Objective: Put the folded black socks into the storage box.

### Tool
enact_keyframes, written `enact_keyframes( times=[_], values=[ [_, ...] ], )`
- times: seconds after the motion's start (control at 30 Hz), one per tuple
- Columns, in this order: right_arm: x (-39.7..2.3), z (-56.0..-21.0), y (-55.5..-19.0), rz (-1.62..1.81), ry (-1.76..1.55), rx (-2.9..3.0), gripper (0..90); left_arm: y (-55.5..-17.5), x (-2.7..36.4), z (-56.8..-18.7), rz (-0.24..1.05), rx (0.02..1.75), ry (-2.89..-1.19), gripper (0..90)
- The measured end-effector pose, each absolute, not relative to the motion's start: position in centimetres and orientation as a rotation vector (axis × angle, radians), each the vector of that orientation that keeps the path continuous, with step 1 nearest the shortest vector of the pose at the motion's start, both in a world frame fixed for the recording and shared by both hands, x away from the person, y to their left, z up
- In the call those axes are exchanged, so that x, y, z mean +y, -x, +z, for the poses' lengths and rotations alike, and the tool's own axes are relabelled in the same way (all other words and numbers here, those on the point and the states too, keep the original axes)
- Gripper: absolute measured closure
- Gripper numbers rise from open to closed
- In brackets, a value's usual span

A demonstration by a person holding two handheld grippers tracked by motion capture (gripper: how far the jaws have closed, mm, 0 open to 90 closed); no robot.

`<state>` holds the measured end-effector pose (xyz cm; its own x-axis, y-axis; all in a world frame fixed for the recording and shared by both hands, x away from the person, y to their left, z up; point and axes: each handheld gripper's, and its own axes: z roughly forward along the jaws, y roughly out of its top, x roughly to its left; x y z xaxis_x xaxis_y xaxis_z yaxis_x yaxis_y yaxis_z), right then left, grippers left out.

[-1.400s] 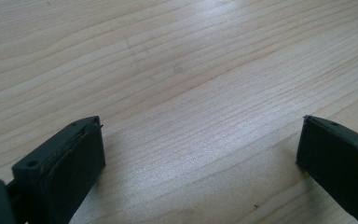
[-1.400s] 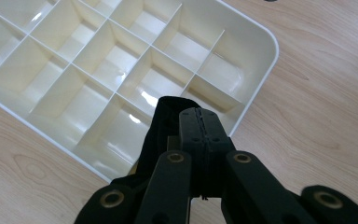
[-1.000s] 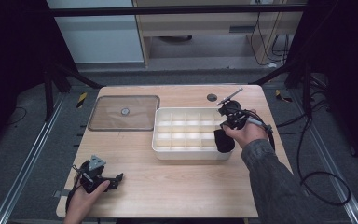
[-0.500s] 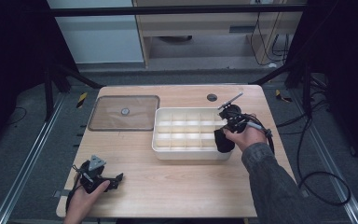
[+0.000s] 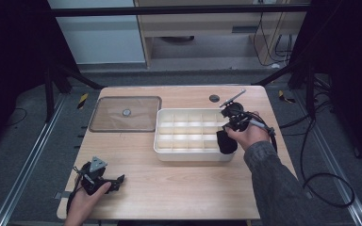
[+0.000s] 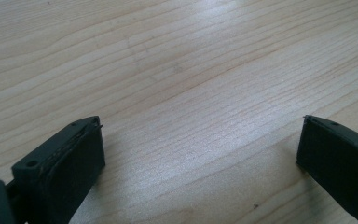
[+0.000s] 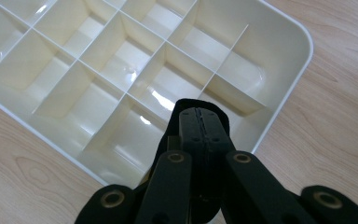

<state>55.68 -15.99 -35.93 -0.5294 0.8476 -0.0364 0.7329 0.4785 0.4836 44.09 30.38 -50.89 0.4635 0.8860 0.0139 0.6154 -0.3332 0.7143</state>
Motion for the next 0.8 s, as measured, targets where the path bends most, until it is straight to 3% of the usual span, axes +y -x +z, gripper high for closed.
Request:
enact_keyframes(
  times=[0.8],
  values=[
    [-16.2, -39.2, -56.3, 0.529, -1.375, 2.464, 90.0, -44.1, 30.4, -50.9, 0.539, 1.241, -2.075, 0.0]
  ],
)
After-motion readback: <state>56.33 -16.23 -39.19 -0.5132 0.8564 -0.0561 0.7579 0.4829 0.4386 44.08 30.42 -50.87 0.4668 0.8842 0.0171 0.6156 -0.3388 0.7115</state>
